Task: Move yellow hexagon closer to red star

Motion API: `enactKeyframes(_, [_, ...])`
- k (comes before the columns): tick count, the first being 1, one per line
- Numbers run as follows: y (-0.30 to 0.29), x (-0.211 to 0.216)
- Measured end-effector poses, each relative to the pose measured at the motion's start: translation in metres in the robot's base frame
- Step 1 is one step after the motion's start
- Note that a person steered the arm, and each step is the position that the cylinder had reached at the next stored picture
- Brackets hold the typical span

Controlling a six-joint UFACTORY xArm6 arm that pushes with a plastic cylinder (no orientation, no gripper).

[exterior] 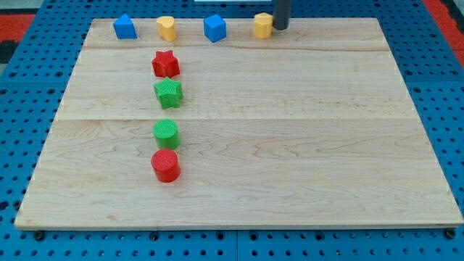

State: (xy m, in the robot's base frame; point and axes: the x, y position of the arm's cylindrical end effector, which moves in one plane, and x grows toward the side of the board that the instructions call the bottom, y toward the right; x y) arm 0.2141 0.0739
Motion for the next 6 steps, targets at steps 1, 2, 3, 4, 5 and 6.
enactKeyframes(1, [-0.009,0.011])
enactKeyframes(2, [-0.008,-0.021])
enactKeyframes(3, [-0.020,-0.021])
enactKeyframes(4, [-0.045,0.003])
enactKeyframes(5, [-0.049,0.038])
enactKeyframes(6, [-0.057,0.056])
